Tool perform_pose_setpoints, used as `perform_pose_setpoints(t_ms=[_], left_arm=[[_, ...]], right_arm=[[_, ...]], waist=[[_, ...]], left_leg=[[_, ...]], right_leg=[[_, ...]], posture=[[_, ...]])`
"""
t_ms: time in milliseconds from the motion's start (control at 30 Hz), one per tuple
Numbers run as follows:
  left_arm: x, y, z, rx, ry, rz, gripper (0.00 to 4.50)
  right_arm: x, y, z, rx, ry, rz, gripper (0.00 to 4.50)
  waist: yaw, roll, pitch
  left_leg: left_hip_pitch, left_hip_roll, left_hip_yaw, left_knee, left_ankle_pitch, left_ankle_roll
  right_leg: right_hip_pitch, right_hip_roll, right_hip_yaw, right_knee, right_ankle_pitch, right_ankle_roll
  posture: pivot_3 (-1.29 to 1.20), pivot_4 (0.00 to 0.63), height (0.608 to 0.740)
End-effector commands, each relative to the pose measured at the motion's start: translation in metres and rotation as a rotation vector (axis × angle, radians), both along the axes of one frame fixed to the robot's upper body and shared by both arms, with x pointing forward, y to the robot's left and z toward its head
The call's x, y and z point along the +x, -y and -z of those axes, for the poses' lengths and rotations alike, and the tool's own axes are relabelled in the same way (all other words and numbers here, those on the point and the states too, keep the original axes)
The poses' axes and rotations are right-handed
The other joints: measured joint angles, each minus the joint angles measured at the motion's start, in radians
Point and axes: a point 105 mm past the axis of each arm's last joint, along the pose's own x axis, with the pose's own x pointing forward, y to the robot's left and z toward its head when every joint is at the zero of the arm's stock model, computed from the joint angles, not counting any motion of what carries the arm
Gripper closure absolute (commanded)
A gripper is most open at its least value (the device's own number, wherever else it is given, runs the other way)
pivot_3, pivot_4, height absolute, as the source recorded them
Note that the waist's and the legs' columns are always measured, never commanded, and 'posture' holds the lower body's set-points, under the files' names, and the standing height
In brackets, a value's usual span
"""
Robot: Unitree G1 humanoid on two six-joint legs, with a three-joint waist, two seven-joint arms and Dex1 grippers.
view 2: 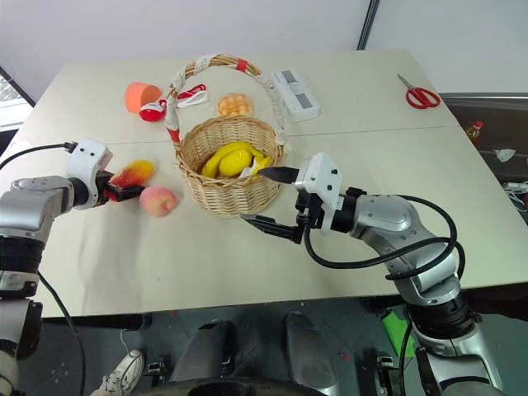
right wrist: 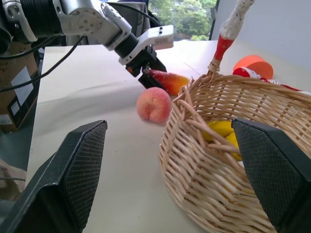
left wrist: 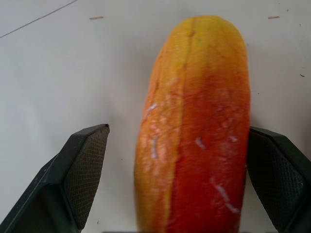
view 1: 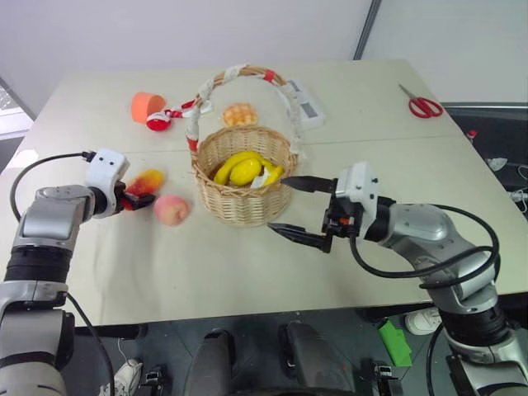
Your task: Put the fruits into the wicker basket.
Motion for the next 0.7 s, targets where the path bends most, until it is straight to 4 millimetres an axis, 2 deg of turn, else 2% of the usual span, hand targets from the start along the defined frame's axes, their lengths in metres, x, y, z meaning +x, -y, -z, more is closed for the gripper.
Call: perform_pose_setpoints(t_ms=[33,100,167,267,333,400,467,533,600,700], left_arm=[[0.002,-0.006,-0.015,0.013,0.062,-0.007,1.37],[0.002,-0.008,-0.017,0.01,0.073,-0.016,2.38],[0.001,-0.012,-0.017,0.024,0.075,-0.03,2.86],[-0.003,-0.022,-0.037,0.001,0.167,-0.062,2.87],[-0.009,-0.018,-0.062,-0.105,0.281,-0.032,2.87],[-0.027,0.004,-0.094,-0.207,0.413,0.112,2.87],[-0.051,0.032,-0.113,-0.257,0.478,0.284,2.87],[-0.085,0.077,-0.119,-0.299,0.461,0.537,2.87],[-0.106,0.115,-0.116,-0.289,0.408,0.719,2.87],[-0.087,0.152,-0.118,-0.262,0.421,0.729,2.87]], right_arm=[[-0.008,-0.005,-0.009,0.018,0.061,-0.03,0.0],[-0.007,-0.006,-0.009,0.016,0.064,-0.032,0.0],[-0.007,-0.007,-0.009,0.015,0.067,-0.033,0.0],[-0.004,-0.006,-0.011,0.013,0.074,-0.031,0.0],[-0.003,-0.005,-0.012,0.011,0.077,-0.023,0.0],[-0.001,-0.002,-0.012,0.008,0.078,-0.01,0.0],[0.002,0.001,-0.012,0.005,0.076,-0.001,0.0],[0.004,0.003,-0.011,0.002,0.075,0.007,0.0],[0.007,0.003,-0.012,0.001,0.078,0.008,0.0],[0.01,0.002,-0.014,0.006,0.087,0.003,0.0]], waist=[[-0.002,0.0,0.0],[-0.003,0.0,0.0],[-0.002,0.0,0.0],[-0.003,0.0,0.0],[-0.003,-0.001,0.0],[-0.001,-0.001,0.001],[-0.001,-0.001,0.001],[-0.001,-0.001,0.0],[0.002,-0.001,0.0],[0.01,-0.001,0.0]], left_leg=[[0.0,0.0,0.0,0.0,0.0,0.0],[0.0,0.0,0.0,0.0,0.0,0.0],[0.0,0.0,0.0,0.0,0.0,0.0],[0.0,0.0,0.0,0.0,0.0,0.0],[0.0,0.001,0.0,0.0,0.0,0.0],[-0.001,0.001,-0.001,0.0,0.0,0.0],[-0.001,0.001,0.0,0.0,0.0,0.0],[-0.001,0.002,0.0,0.0,0.0,0.0],[0.0,0.001,0.0,-0.001,0.0,0.0],[0.0,-0.002,0.0,0.001,0.001,-0.001]], right_leg=[[0.0,0.0,0.0,0.0,0.0,0.0],[0.0,0.0,0.0,0.0,0.0,0.0],[0.0,0.0,0.0,0.0,0.0,0.0],[0.0,0.0,0.0,0.0,0.0,0.0],[-0.001,0.0,0.0,0.0,0.0,0.0],[-0.001,0.0,0.0,0.0,0.0,0.0],[-0.001,-0.001,0.0,0.0,0.0,0.0],[-0.001,-0.005,0.0,0.0,0.0,0.0],[0.0,-0.008,0.0,0.0,0.0,0.0],[0.002,-0.007,-0.001,0.0,0.0,0.001]], posture=[[0.0,0.15,0.74],[0.0,0.15,0.74],[0.0,0.15,0.74],[0.0,0.15,0.74],[0.0,0.15,0.74],[0.0,0.15,0.74],[0.0,0.15,0.74],[0.0,0.15,0.74],[0.0,0.15,0.74],[0.0,0.15,0.74]])
